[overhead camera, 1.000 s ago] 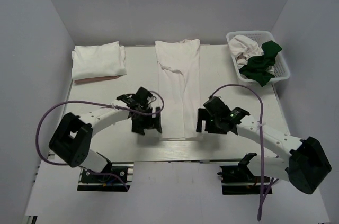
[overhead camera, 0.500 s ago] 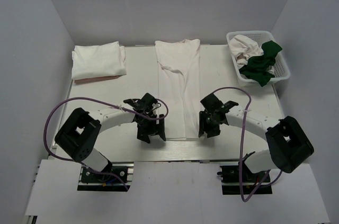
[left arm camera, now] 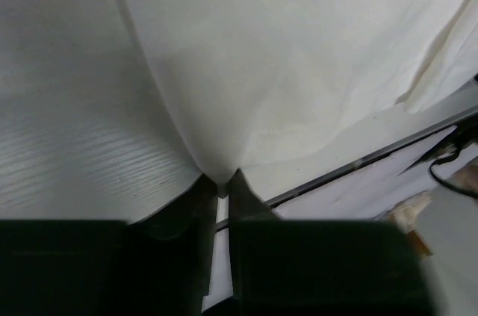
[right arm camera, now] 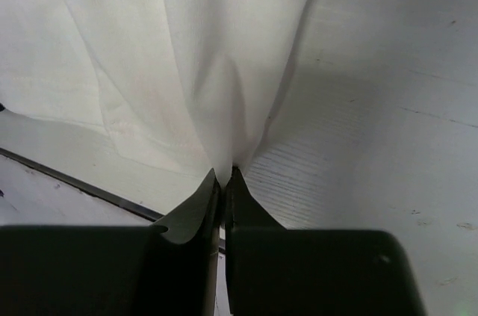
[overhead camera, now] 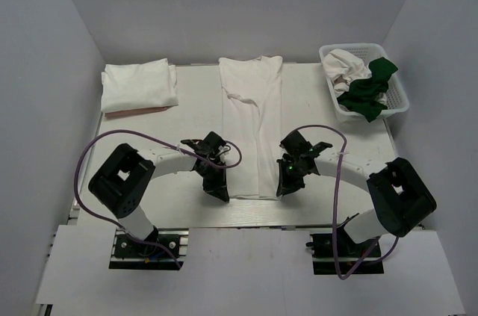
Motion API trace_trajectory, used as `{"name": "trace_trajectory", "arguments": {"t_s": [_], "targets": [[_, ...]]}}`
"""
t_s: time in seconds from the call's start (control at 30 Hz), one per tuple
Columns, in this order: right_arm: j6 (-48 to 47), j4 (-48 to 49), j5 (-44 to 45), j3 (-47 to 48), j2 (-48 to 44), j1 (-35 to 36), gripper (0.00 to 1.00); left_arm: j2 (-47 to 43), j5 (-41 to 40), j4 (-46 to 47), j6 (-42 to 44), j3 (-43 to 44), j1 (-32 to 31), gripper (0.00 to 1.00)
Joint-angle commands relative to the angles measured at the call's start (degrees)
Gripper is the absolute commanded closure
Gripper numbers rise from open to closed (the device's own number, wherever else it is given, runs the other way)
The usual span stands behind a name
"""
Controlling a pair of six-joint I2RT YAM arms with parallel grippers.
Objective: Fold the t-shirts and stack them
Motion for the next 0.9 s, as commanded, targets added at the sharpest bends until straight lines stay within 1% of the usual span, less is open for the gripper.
{"name": "trace_trajectory", "arguments": {"t_s": [0.0,0.03,0.1,0.2,0.3,0.33,0.37,0.4,0.47,0.53,0.57,0.63,0.67,0.77,0.8,0.87], "targets": [[-0.3,-0.1,-2.7,-0.3,-0.7,0.2,1.00,1.3,-1.8,1.9,0.7,-0.6,-0.4,0.91],[-0.2,-0.3,-2.6,-0.6,-1.2,0.2,1.00,1.3,-1.8,1.9,0.7,-0.6,-0.4,1.00],[-0.1,-0.8,-2.9,-0.7,-1.6,0.4,1.00,0.8,-2.4,-0.9,0.7,1.0,-0.4,1.00],[0.1,-2.0,-3.2,-0.7,-3.2,0.5,1.00,-2.3,-2.9,-1.6,0.7,1.0,-0.4,1.00],[0.1,-3.9,-1.8,1.8,-3.7,0.5,1.00,-5.5,-6.2,-3.1,0.7,2.7,-0.4,1.00],[-0.5,-4.5,1.4,2.8,-4.1,0.5,1.00,-5.6,-7.2,-3.7,0.7,4.7,-0.4,1.00],[-0.4,-6.5,2.6,6.0,-4.4,0.4,1.00,-6.1,-8.3,-4.4,1.3,5.9,-0.4,1.00],[-0.3,-6.8,4.1,6.8,-4.6,0.4,1.00,-6.1,-10.2,-5.9,1.3,7.1,0.2,1.00],[-0.3,-6.4,7.8,9.4,-5.3,0.2,1.00,-6.1,-11.2,-6.0,1.3,9.8,0.9,1.00],[-1.2,-6.1,10.5,10.7,-5.1,0.0,1.00,-6.1,-15.0,-4.8,1.3,12.6,0.9,1.00],[-1.6,-6.2,14.7,13.8,-3.8,0.0,1.00,-6.1,-16.0,-4.8,1.3,13.8,0.9,1.00],[-2.1,-6.5,16.7,17.7,-1.6,-0.5,1.00,-4.0,-19.3,-5.2,1.3,18.2,1.6,1.00],[-2.3,-6.6,19.6,20.5,0.1,-0.6,1.00,-3.3,-21.7,-5.2,0.7,19.7,1.6,1.00],[-2.6,-5.7,21.7,26.3,3.8,-1.7,1.00,0.0,-24.7,-5.7,0.7,24.7,3.0,1.00],[-3.4,-5.7,22.1,30.7,7.4,-2.2,1.00,0.9,-26.7,-5.7,0.7,26.2,3.9,1.00],[-3.7,-5.5,24.2,33.6,8.7,-3.0,1.00,3.7,-27.4,-5.7,0.7,30.8,4.9,1.00]]}}
